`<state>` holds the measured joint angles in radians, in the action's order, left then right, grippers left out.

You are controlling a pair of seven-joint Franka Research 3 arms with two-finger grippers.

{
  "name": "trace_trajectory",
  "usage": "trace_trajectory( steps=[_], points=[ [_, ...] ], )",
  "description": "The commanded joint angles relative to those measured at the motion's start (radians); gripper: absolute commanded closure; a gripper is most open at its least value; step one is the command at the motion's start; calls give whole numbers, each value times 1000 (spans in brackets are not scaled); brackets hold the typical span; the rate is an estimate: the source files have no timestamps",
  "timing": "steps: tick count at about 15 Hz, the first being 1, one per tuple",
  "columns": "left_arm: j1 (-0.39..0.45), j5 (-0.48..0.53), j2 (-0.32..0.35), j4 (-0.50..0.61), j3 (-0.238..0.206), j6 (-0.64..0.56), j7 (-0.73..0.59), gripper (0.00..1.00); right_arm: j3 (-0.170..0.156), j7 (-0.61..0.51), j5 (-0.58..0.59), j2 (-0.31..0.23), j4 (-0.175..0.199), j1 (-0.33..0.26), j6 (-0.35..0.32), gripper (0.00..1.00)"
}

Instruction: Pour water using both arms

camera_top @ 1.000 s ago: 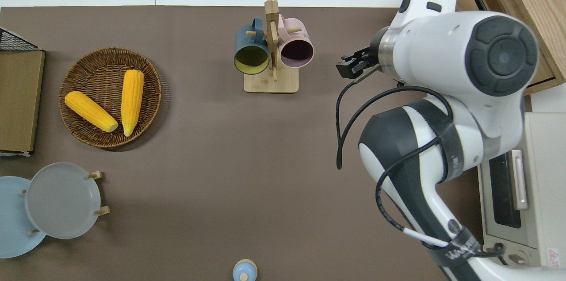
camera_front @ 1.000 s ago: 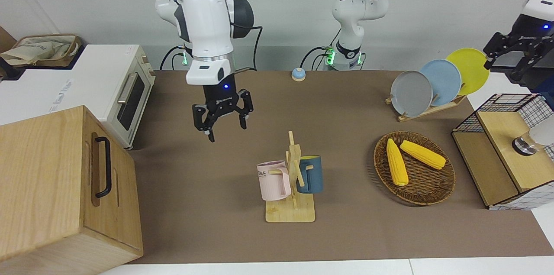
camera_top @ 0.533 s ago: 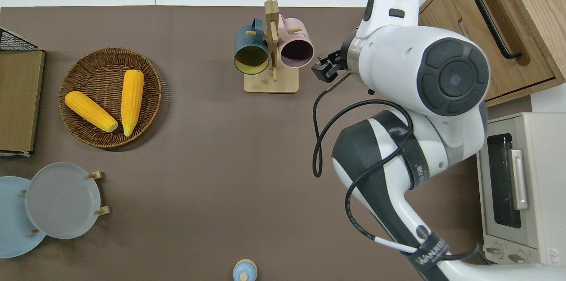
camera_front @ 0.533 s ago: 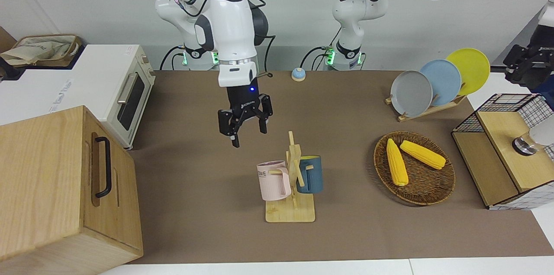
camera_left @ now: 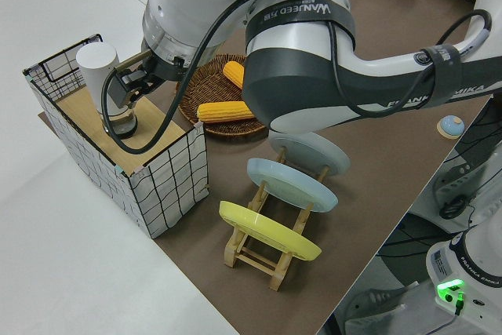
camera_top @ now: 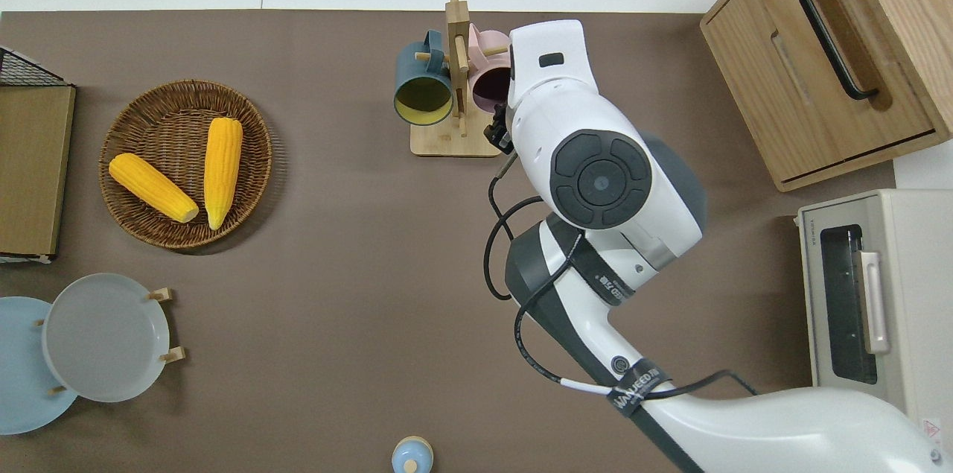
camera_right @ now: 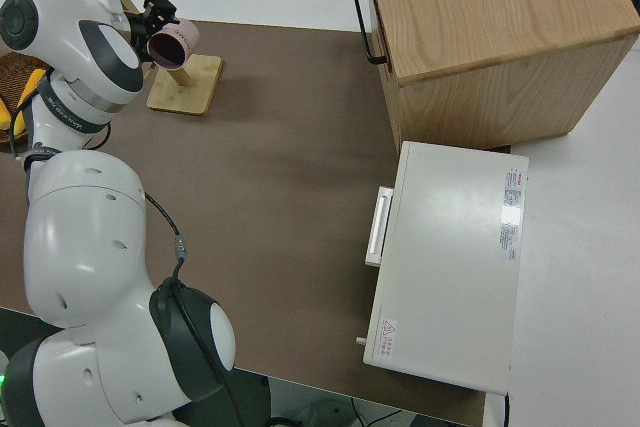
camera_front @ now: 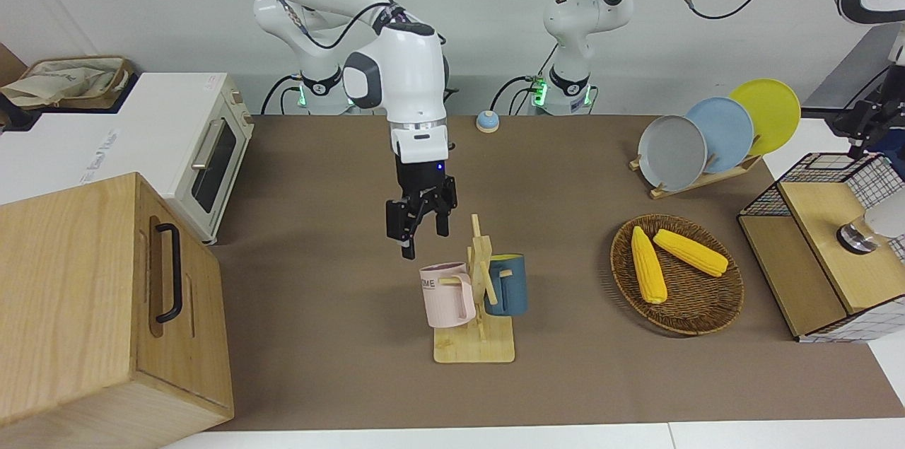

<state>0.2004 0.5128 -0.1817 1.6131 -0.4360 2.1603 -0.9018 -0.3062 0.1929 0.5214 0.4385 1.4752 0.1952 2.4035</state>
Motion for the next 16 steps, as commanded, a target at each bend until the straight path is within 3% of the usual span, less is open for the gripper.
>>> trace_trajectory(
  steps=[1,12,16],
  points=[
    [-1,90,-28,22,2,98,-58,0,-4,23,98,37,-6,-7,37,17],
    [-1,280,-119,27,11,263,-163,0,7,43,143,78,-7,-8,42,34],
    [1,352,-153,21,11,279,-203,0,7,43,143,82,-9,-7,61,214]
  ],
)
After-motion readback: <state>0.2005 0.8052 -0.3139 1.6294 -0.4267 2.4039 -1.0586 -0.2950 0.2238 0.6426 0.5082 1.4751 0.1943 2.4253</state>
